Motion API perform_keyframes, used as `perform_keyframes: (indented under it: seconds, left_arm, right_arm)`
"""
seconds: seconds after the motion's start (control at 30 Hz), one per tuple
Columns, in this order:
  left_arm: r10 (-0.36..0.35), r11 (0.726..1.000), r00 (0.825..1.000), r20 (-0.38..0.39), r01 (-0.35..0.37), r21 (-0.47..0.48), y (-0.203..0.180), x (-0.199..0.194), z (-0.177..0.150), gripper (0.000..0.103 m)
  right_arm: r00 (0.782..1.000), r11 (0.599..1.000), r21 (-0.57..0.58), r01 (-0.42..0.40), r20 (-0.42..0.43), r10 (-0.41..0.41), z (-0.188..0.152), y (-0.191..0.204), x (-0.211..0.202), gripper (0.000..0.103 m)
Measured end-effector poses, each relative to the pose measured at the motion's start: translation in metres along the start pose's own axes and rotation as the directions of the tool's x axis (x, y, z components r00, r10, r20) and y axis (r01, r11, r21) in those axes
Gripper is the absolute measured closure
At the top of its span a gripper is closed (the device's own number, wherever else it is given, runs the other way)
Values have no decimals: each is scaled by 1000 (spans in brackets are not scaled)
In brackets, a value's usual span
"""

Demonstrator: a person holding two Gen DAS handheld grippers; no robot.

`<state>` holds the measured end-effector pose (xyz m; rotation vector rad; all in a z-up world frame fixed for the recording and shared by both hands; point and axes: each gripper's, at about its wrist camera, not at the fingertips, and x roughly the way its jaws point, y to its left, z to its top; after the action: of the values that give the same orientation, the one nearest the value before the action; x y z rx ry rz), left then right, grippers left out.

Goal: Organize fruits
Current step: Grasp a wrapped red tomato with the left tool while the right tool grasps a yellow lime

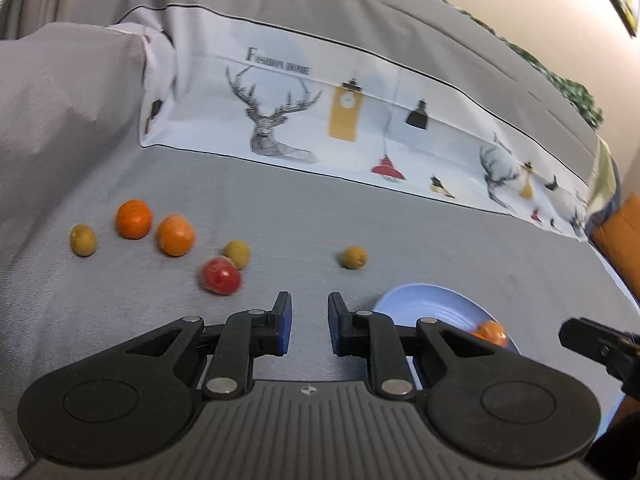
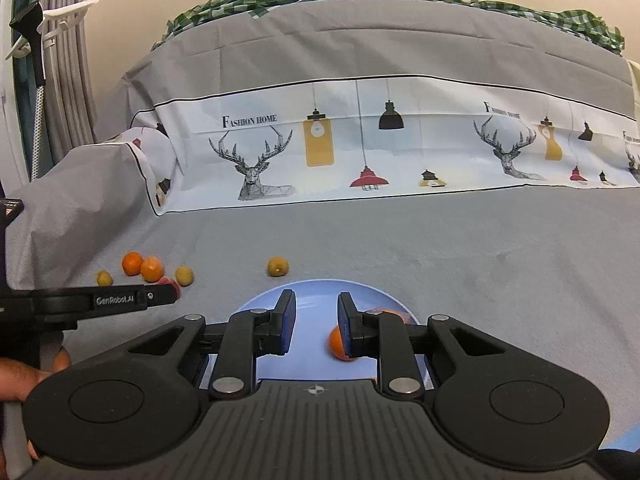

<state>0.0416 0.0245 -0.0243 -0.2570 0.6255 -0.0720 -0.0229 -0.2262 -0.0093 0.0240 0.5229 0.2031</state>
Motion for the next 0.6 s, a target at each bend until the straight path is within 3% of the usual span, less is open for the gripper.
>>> perform_keyframes:
  seconds: [0.3, 0.6]
  left_arm:
    - [62, 997, 998, -8, -62, -55, 16, 10, 6, 82]
    - [152, 982, 988, -24, -153, -111, 34, 26, 11, 78]
  right_arm:
    - [985, 993, 32, -117, -121, 120, 16, 10, 36, 79]
    - [970, 987, -11, -163, -186, 158, 43, 27, 99, 76]
